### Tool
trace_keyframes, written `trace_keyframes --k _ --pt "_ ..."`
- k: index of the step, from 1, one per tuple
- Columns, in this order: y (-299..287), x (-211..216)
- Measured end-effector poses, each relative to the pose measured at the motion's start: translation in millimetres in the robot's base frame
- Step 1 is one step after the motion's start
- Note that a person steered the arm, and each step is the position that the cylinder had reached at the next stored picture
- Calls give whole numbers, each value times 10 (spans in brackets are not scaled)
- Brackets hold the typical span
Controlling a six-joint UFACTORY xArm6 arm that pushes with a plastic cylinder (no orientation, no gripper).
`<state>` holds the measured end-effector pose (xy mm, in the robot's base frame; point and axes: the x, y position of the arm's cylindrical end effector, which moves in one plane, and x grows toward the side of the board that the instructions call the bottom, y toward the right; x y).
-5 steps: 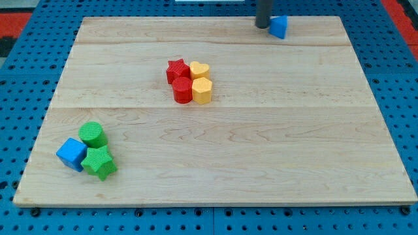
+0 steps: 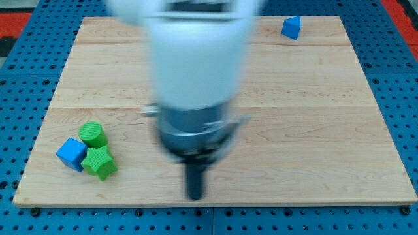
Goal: Slide the green circle to the left of the blue triangle
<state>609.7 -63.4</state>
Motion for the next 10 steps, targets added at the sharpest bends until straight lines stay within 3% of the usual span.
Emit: trace_keyframes --k 1,2,4,7,8,9,10 --pt "-968 -60" --pt "-1194 -432" --pt "-1241 -816" --pt "-1512 -2193" --pt "-1708 -2320" --pt "-1863 -1882" --pt "-1699 -2143"
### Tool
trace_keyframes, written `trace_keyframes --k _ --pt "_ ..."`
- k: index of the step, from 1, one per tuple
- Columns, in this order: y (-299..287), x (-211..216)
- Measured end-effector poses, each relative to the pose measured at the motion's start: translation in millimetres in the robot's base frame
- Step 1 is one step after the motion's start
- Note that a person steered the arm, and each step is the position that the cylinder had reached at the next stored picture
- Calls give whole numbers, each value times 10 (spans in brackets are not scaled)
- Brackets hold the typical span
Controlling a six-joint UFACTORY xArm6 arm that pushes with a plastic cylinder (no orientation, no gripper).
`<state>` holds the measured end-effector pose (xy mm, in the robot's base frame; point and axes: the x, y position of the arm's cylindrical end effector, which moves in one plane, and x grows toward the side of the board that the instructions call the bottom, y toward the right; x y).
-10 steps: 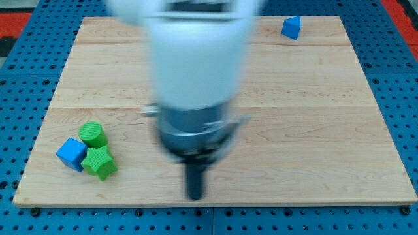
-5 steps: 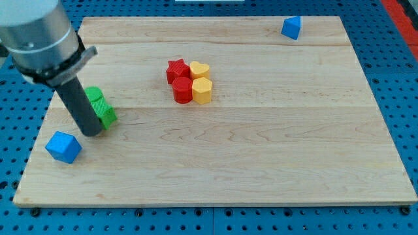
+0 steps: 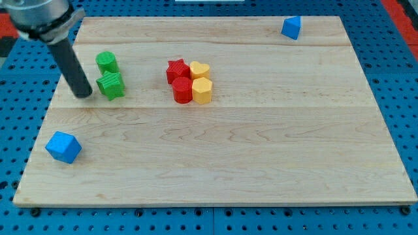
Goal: Slide the green circle to the left of the blue triangle
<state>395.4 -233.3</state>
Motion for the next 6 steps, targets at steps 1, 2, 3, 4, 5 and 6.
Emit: trace_keyframes --k 1,2,3,4,5,6 --pt "-1 -492" --pt "528 -777" --pt "1107 -807" --pt "858 -364" --pt "1267 -390" --pt "1883 -701"
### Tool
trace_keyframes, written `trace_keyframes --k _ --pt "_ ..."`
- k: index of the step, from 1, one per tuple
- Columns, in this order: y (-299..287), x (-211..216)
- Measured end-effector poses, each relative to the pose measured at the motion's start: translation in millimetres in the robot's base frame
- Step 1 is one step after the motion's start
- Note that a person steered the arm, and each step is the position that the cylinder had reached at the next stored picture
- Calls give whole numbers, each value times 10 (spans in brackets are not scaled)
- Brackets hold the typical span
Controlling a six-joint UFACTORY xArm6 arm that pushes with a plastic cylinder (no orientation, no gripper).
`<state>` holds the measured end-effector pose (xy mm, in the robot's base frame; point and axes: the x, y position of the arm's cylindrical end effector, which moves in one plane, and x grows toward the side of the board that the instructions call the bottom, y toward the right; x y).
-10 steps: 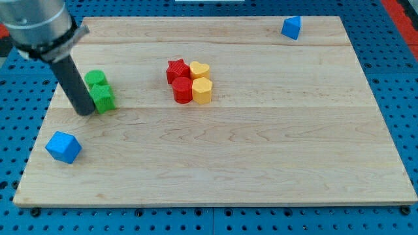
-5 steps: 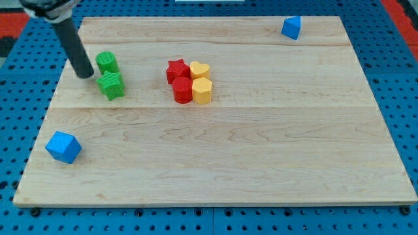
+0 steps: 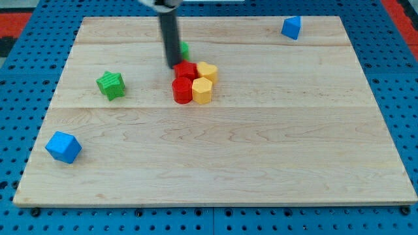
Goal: Slide the green circle to the left of the blue triangle
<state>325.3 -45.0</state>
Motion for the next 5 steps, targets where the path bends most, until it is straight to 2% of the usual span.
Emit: trace_keyframes --k 2,3,4,5 --pt "-318 -323" --pt "904 -531" --pt "1502 -664" --pt "551 -650"
